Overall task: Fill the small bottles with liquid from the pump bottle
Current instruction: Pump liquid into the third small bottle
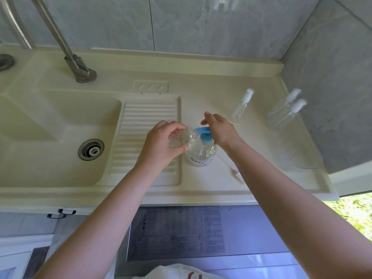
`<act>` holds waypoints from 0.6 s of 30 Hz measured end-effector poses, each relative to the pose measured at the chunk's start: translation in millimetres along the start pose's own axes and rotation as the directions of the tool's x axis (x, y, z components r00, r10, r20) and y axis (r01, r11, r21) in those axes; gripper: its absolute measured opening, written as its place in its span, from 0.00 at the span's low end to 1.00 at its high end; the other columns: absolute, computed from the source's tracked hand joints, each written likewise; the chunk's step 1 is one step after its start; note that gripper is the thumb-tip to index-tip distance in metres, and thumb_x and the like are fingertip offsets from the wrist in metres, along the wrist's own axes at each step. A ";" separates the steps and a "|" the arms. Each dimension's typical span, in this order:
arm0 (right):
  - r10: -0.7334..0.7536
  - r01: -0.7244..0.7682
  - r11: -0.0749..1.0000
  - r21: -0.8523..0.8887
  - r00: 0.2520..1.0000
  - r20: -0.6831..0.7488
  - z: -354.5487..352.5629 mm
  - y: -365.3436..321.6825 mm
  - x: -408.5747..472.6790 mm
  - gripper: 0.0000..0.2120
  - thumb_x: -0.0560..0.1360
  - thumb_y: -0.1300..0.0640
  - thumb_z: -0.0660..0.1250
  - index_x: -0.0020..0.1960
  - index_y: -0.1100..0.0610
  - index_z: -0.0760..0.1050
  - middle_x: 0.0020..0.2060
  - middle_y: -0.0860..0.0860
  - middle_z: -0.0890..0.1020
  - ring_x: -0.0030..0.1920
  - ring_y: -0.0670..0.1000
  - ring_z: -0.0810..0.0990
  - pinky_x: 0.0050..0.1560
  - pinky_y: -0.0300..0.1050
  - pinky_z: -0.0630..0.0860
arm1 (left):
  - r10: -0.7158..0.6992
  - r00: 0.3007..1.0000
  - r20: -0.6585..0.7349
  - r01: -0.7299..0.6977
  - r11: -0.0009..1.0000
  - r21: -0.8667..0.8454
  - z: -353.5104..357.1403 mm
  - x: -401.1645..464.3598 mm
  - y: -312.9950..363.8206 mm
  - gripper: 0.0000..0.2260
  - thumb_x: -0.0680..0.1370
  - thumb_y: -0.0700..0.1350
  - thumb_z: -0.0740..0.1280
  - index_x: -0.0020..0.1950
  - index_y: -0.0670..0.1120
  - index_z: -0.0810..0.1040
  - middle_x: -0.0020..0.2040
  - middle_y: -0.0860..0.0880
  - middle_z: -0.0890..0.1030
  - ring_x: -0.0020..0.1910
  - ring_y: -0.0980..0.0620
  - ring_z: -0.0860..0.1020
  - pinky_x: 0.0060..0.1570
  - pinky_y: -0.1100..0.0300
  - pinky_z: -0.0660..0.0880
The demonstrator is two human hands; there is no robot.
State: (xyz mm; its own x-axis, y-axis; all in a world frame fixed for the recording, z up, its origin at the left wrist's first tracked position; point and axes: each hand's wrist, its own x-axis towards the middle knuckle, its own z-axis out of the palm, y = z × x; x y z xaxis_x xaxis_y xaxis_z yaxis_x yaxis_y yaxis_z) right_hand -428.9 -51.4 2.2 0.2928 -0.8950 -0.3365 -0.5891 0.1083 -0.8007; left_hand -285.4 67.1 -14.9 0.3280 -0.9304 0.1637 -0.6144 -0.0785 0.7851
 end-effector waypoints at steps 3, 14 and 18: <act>-0.061 0.057 0.996 -0.070 0.997 -0.048 4.0 -2.0 0.2 0.18 0.84 0.51 0.51 0.58 0.57 0.77 0.39 0.41 0.74 0.48 0.53 0.75 0.48 0.45 0.71 | 0.005 1.000 -0.002 -0.005 1.000 0.000 1.7 -0.9 -0.8 0.22 0.63 0.42 0.81 0.54 0.52 0.81 0.49 0.52 0.78 0.48 0.59 0.79 0.52 0.76 0.69; 0.013 -0.013 1.000 -0.021 1.000 0.017 0.0 -2.8 1.1 0.22 0.82 0.42 0.51 0.58 0.54 0.77 0.41 0.39 0.75 0.49 0.52 0.76 0.57 0.51 0.75 | 0.019 1.000 -0.022 -0.019 1.000 0.006 1.5 -1.0 -0.8 0.22 0.63 0.41 0.81 0.54 0.51 0.82 0.49 0.51 0.78 0.47 0.58 0.79 0.55 0.68 0.74; -0.019 0.018 0.998 -0.065 1.000 -0.013 0.6 -5.1 -2.0 0.20 0.83 0.48 0.50 0.60 0.57 0.76 0.42 0.41 0.76 0.54 0.55 0.76 0.58 0.52 0.74 | 0.021 1.000 -0.021 -0.021 1.000 0.007 2.3 -2.3 -0.9 0.22 0.63 0.43 0.81 0.54 0.52 0.81 0.49 0.52 0.78 0.47 0.58 0.79 0.54 0.67 0.74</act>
State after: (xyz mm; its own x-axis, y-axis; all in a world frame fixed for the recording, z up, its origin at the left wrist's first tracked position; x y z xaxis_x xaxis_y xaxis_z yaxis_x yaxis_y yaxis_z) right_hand -426.1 -49.9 6.6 0.2942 -0.9022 -0.3153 -0.6318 0.0640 -0.7725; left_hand -287.3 68.4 -17.3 0.3298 -0.9241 0.1930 -0.6263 -0.0612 0.7772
